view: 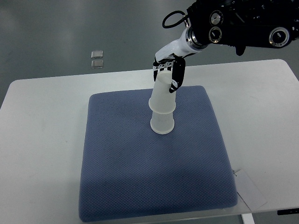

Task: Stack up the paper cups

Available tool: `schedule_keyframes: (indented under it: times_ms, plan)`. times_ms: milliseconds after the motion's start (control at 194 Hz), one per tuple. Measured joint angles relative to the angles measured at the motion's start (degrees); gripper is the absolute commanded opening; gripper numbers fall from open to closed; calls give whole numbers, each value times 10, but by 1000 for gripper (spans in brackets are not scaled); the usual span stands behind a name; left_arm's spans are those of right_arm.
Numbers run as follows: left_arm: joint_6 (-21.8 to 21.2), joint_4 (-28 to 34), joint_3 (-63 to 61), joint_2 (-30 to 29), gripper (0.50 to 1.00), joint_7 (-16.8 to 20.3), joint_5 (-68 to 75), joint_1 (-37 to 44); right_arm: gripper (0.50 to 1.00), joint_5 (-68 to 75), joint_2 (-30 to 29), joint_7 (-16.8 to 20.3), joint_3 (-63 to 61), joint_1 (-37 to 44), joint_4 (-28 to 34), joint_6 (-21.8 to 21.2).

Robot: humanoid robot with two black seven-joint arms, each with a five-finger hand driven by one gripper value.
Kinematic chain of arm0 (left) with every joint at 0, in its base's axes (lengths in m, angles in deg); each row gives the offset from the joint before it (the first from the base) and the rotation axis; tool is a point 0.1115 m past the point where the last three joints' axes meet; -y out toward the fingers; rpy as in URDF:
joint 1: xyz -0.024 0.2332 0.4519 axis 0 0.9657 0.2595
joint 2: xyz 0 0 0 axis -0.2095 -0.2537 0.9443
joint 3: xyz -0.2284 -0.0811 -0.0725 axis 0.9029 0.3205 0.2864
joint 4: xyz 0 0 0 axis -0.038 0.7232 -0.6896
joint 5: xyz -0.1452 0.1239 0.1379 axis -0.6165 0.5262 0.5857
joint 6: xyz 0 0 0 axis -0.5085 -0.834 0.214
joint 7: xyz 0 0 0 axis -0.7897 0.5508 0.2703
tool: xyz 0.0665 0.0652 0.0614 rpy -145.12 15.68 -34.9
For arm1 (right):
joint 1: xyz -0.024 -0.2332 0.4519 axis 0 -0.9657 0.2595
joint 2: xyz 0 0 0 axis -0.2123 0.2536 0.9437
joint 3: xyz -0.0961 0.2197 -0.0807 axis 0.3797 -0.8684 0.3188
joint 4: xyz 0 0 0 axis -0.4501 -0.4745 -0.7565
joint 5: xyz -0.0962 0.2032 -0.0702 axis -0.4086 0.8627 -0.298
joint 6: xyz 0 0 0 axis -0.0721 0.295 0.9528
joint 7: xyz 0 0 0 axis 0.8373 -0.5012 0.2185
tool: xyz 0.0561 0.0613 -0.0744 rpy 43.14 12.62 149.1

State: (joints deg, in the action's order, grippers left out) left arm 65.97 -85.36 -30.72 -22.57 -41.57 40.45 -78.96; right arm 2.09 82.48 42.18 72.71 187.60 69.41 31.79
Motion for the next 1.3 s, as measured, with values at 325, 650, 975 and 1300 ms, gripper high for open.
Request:
schedule_keyframes:
  times_ms: [325, 650, 975, 1300]
  plan:
    - [0, 0, 0, 0, 1000, 0, 0, 0, 780, 1, -1, 0, -1, 0, -1, 0]
    - [0, 0, 0, 0, 1000, 0, 0, 0, 782, 3, -1, 0, -2, 0, -2, 0]
    - [0, 0, 0, 0, 1000, 0, 0, 0, 787, 5, 4, 0, -6, 2, -5, 0]
    - [0, 0, 0, 0, 1000, 0, 0, 0, 787, 32, 39, -8, -56, -57, -49, 50]
